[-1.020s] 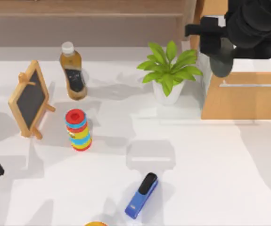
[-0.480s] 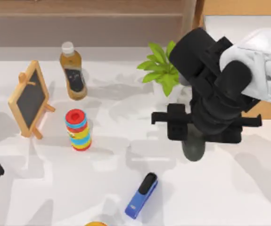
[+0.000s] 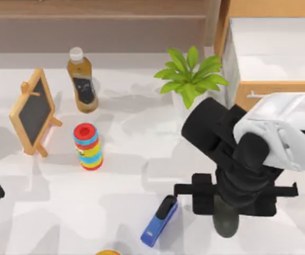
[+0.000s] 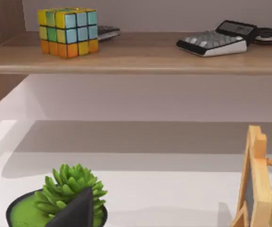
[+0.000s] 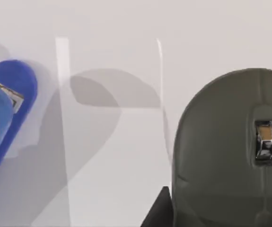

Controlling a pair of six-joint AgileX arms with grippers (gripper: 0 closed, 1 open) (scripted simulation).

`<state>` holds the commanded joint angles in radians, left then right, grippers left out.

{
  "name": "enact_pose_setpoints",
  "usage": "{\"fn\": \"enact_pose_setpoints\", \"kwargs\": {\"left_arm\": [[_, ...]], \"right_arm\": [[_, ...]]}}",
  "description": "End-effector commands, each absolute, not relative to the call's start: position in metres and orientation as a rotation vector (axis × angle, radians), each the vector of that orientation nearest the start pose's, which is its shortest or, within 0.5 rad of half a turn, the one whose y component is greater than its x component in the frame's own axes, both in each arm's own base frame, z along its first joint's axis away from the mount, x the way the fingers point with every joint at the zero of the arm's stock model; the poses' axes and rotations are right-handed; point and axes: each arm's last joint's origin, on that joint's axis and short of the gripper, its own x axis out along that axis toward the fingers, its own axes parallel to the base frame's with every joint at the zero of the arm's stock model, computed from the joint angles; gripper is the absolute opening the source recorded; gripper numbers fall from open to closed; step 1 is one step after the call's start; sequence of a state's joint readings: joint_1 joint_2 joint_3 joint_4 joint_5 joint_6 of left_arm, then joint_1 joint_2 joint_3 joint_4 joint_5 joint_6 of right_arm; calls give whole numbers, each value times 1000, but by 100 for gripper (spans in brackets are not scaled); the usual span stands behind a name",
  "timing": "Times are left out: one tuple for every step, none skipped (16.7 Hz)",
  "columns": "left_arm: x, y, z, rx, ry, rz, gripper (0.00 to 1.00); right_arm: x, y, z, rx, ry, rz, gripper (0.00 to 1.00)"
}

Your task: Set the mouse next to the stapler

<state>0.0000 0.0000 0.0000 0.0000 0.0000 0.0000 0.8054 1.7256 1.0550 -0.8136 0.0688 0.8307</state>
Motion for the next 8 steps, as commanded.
{"fn": "enact_pose_setpoints", "kwargs": {"left_arm": [[106, -1, 160, 0, 0, 0, 100], [106, -1, 160, 0, 0, 0, 100], [106, -1, 160, 0, 0, 0, 100], [106, -1, 160, 0, 0, 0, 100], [106, -1, 160, 0, 0, 0, 100], [106, -1, 160, 0, 0, 0, 100], [106, -1, 160, 0, 0, 0, 100], [106, -1, 160, 0, 0, 0, 100]], "right_arm": [[210, 219, 155, 29, 1465, -9, 0], [210, 219, 155, 29, 1465, -9, 0], [210, 219, 155, 29, 1465, -9, 0], [210, 219, 155, 29, 1465, -9, 0], [210, 219, 155, 29, 1465, -9, 0], [211, 218, 156, 34, 1465, -13, 0], [211, 218, 156, 34, 1465, -13, 0], [211, 218, 156, 35, 1464, -12, 0]]}}
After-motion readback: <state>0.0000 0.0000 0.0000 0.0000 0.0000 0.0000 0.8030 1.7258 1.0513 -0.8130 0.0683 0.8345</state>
